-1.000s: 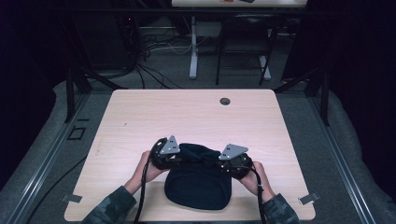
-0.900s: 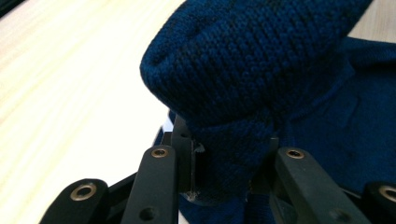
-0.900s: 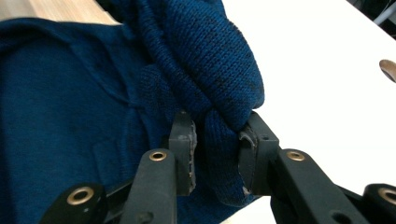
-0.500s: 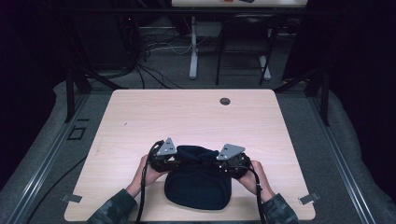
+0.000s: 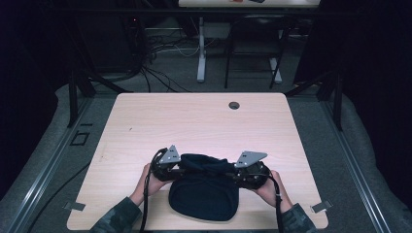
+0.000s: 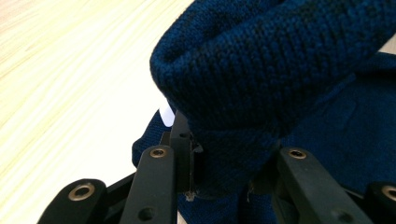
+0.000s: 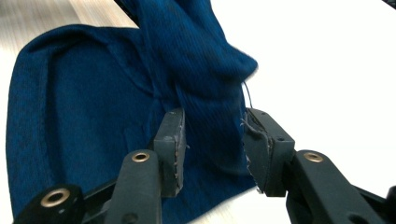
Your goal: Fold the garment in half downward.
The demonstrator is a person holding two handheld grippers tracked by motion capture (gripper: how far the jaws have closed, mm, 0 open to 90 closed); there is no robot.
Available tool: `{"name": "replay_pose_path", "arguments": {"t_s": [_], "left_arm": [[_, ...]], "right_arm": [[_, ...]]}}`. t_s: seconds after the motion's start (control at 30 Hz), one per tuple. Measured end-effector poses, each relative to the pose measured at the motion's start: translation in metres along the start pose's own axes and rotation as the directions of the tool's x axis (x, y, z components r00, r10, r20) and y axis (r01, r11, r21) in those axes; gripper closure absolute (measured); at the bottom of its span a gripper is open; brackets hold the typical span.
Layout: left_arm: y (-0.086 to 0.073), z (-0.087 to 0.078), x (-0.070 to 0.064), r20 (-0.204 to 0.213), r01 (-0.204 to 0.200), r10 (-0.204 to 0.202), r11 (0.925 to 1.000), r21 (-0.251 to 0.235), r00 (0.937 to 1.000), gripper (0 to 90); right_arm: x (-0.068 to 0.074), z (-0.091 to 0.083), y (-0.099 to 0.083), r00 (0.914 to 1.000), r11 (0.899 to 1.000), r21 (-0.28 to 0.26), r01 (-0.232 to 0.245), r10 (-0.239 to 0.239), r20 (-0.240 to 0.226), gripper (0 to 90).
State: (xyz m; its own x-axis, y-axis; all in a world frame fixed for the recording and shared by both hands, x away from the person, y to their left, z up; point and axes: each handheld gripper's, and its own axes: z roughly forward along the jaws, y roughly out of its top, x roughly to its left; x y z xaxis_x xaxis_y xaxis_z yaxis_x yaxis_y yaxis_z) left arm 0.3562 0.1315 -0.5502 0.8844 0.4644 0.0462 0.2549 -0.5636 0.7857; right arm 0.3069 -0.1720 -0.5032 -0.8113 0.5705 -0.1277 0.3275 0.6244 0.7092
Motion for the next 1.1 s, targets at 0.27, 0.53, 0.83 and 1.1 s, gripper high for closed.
{"name": "replay_pose_path", "arguments": {"t_s": [0.27, 0.53, 0.83, 1.1], "left_arm": [[-0.002, 0.0, -0.002, 0.017, -0.02, 0.02, 0.9998, 0.0, 0.9997, 68.2], [-0.001, 0.001, -0.005, 0.032, -0.036, 0.035, 0.9993, 0.01, 0.9989, 66.7], [0.001, -0.006, -0.01, 0.056, -0.018, 0.015, 0.9989, 0.043, 0.9983, 44.2], [0.003, -0.032, -0.021, 0.084, -0.005, 0.002, 0.9996, 0.028, 0.9964, 31.9]], "right_arm": [[-0.015, -0.006, -0.015, 0.9979, 0.998, 0.005, -0.057, 0.057, 0.032, 61.1], [-0.025, 0.006, -0.009, 0.9768, 0.975, -0.081, -0.208, 0.211, 0.036, 60.0], [-0.019, 0.019, -0.007, 0.9746, 0.973, -0.063, -0.222, 0.219, -0.048, 56.7], [-0.011, 0.03, -0.007, 0.9801, 0.982, 0.004, -0.187, 0.187, -0.067, 56.4]]}}
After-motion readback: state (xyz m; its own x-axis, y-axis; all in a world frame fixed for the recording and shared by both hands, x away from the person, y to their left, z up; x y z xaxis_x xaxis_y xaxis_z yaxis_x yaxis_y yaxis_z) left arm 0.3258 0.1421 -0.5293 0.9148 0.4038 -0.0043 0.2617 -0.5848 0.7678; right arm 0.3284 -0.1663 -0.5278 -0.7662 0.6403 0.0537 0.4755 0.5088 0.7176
